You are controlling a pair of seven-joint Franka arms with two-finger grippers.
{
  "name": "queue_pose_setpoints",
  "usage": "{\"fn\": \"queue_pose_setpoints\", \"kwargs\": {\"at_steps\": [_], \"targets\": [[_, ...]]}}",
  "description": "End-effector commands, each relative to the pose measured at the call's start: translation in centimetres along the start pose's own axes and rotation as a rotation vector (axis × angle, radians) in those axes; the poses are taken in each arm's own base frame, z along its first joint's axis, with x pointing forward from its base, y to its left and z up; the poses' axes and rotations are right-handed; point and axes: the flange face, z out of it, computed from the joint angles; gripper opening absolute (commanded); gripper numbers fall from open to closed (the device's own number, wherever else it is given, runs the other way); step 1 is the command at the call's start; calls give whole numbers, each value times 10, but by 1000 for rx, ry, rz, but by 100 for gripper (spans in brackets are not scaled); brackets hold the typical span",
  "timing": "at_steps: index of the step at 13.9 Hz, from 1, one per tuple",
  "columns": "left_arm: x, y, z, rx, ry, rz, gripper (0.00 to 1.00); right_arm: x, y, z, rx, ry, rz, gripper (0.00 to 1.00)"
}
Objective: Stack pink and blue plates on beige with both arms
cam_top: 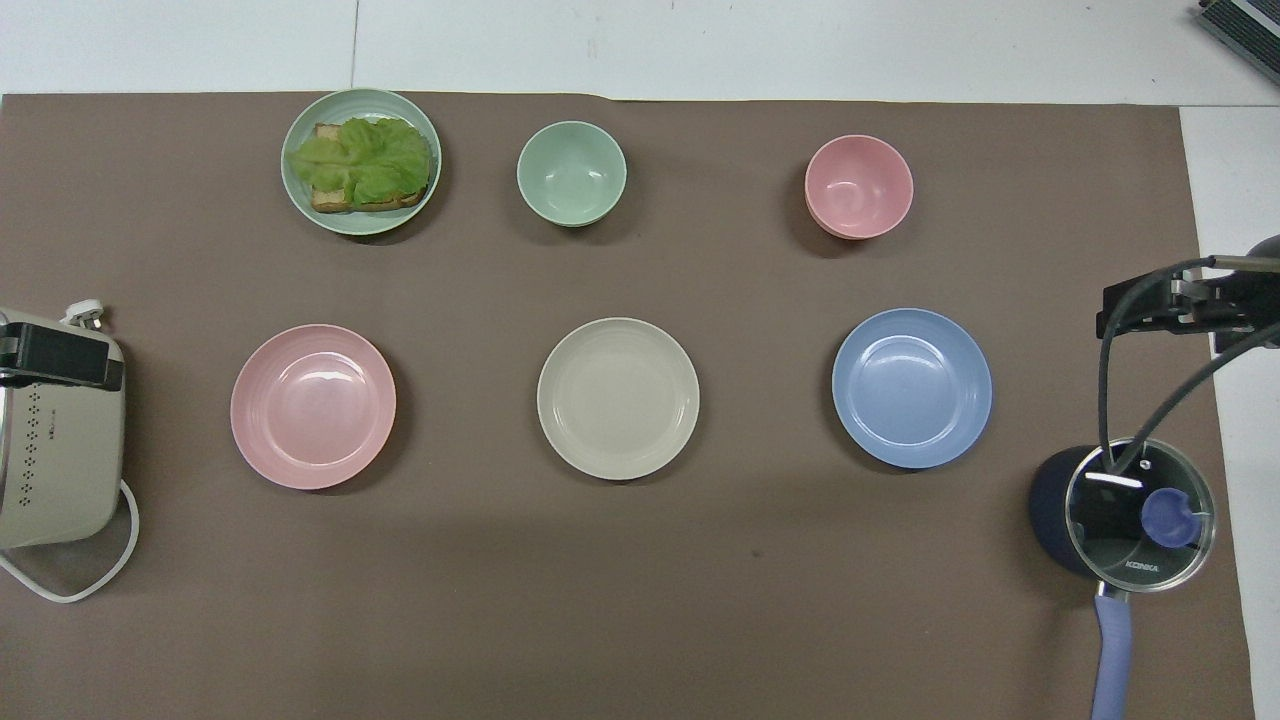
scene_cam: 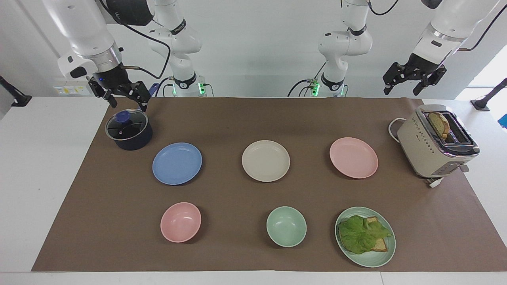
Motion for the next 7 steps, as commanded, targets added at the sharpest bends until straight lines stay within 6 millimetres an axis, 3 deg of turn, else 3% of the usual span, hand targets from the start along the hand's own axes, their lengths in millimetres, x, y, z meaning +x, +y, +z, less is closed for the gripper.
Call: {"fn": "queue_pose_setpoints", "kwargs": {"at_steps": [1, 3, 6, 7], "targets": [[2, -7, 20, 8, 3, 5, 100, 2, 2, -1, 3, -8, 17, 100], [5, -16, 41, 7, -19, -10, 100, 2, 2, -1, 3, -8, 17, 100], [12, -24, 92, 7, -22, -24, 100, 2, 2, -1, 3, -8, 17, 100], [14, -37, 110, 6, -14, -50, 100, 2, 2, -1, 3, -8, 17, 100]]}}
